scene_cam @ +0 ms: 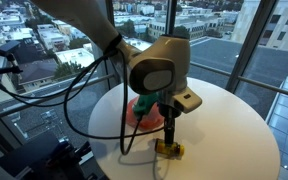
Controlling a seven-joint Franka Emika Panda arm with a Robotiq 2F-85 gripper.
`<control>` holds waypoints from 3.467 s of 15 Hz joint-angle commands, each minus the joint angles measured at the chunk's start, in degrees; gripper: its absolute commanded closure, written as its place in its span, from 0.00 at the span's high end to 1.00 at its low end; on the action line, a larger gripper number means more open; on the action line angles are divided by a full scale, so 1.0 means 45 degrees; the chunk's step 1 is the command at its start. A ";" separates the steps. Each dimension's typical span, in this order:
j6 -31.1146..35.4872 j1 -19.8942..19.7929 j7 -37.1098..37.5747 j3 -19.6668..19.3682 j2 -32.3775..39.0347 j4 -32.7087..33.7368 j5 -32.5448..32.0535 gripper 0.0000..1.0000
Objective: Put the brown bottle inside plastic bag
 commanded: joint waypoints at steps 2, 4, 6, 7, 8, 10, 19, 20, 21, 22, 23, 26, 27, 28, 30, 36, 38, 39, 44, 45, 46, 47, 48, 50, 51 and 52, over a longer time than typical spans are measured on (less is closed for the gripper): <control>0.0200 0.0011 -0.0118 -0.0324 0.0659 0.0012 0.0469 1.00; 0.0436 0.0022 -0.0218 -0.0366 0.0856 -0.0046 0.0652 1.00; 0.0856 0.0066 -0.0280 -0.0366 0.1062 -0.0100 0.0807 1.00; 0.1097 0.0097 -0.0286 -0.0372 0.1166 -0.0115 0.0857 1.00; 0.1294 0.0130 -0.0280 -0.0390 0.1269 -0.0117 0.0888 1.00; 0.1697 0.0172 -0.0315 -0.0411 0.1479 -0.0137 0.0985 1.00; 0.2616 0.0576 -0.0177 -0.0637 0.1900 -0.0222 0.0893 0.34; 0.2646 0.0702 -0.0101 -0.0730 0.1734 -0.0274 0.0788 0.29; 0.2631 0.0820 -0.0040 -0.0809 0.1621 -0.0316 0.0706 0.29; 0.2655 0.0928 -0.0039 -0.0853 0.1427 -0.0399 0.0672 0.29; 0.2625 0.1081 -0.0004 -0.0912 0.1148 -0.0524 0.0589 0.29; 0.2491 0.1582 0.0144 -0.0983 0.0402 -0.0745 0.0206 0.29; 0.2474 0.1726 0.0203 -0.0952 0.0135 -0.0828 0.0062 0.29; 0.2448 0.1879 0.0250 -0.0876 -0.0208 -0.0943 -0.0122 0.29; 0.2356 0.2092 0.0253 -0.0673 -0.0878 -0.1177 -0.0469 0.29; 0.1738 0.2010 -0.0138 0.0601 -0.3014 -0.1685 -0.0700 0.29; 0.1390 0.1953 -0.0374 0.1111 -0.3592 -0.1814 -0.0459 0.29; 0.1242 0.1935 -0.0474 0.1339 -0.3834 -0.1870 -0.0354 0.29; 0.0872 0.2112 -0.1368 0.2294 -0.4555 -0.2154 0.0744 0.29; 0.0909 0.2166 -0.1656 0.2435 -0.4587 -0.2218 0.1058 0.29; 0.0941 0.2190 -0.1894 0.2577 -0.4596 -0.2279 0.1302 0.29; 0.1006 0.2248 -0.2260 0.2692 -0.4547 -0.2331 0.1657 0.29; 0.0977 0.2299 -0.2574 0.2786 -0.4509 -0.2358 0.2000 0.29; 0.1070 0.2394 -0.3096 0.2923 -0.4327 -0.2384 0.2497 0.29; 0.1127 0.2425 -0.3280 0.2972 -0.4250 -0.2393 0.2647 0.29; 0.1137 0.2440 -0.3451 0.2993 -0.4072 -0.2321 0.2830 0.29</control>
